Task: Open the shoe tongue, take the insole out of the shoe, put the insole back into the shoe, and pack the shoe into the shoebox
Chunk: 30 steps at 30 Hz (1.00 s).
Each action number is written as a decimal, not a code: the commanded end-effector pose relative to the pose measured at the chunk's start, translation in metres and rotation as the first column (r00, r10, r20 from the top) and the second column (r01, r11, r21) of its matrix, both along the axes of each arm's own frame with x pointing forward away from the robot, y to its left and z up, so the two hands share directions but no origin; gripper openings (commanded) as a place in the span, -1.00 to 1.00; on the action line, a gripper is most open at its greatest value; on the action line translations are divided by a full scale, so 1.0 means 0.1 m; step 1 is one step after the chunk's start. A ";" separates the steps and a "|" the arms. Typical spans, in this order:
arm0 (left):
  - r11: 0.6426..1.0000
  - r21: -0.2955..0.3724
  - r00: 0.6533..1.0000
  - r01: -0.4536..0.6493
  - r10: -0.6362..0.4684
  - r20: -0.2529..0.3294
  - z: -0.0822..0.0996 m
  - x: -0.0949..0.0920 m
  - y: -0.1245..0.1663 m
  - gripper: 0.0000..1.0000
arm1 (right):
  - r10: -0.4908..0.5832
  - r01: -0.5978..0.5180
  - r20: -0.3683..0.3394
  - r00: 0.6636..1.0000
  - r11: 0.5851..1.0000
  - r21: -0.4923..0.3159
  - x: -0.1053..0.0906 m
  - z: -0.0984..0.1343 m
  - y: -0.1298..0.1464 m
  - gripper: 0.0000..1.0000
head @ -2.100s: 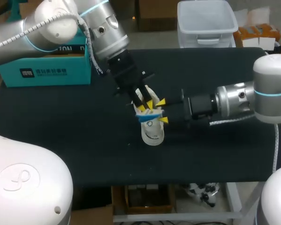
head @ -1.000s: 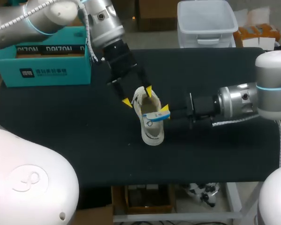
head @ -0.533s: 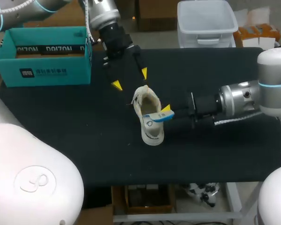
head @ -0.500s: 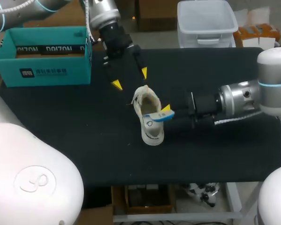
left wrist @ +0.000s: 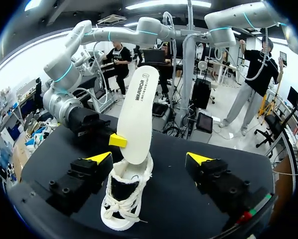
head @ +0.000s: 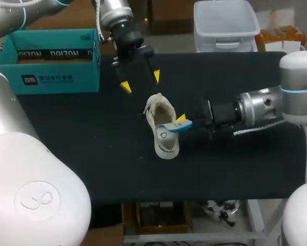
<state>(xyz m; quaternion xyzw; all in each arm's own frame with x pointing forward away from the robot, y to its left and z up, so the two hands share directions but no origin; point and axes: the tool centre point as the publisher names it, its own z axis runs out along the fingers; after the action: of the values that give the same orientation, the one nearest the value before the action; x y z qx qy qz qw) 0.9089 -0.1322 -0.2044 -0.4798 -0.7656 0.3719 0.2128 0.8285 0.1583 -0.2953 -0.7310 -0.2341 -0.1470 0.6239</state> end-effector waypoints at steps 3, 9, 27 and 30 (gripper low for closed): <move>0.991 -0.095 0.994 -0.097 0.101 0.032 -0.06 -0.21 0.08 1.00 | -0.003 0.003 -0.002 1.000 1.000 0.012 0.00 -0.02 -0.02 -1.00; 0.951 -0.217 0.969 -0.220 0.239 0.065 -0.14 -0.49 0.18 1.00 | -0.015 0.015 -0.002 1.000 1.000 0.022 0.00 -0.02 -0.02 -1.00; 0.843 -0.317 0.888 -0.435 0.459 0.003 -0.19 -0.83 0.27 1.00 | -0.112 0.112 0.032 0.993 0.994 0.020 -0.06 -0.10 0.12 -1.00; 0.843 -0.317 0.888 -0.435 0.459 0.003 -0.19 -0.83 0.27 1.00 | -0.112 0.112 0.032 0.993 0.994 0.020 -0.06 -0.10 0.12 -1.00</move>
<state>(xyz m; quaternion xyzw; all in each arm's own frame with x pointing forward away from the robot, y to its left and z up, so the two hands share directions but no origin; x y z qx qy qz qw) 0.8308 -0.1058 -0.2229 -0.3805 -0.7897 0.4713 0.0967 0.8243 0.1717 -0.3063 -0.7340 -0.2026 -0.1950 0.6182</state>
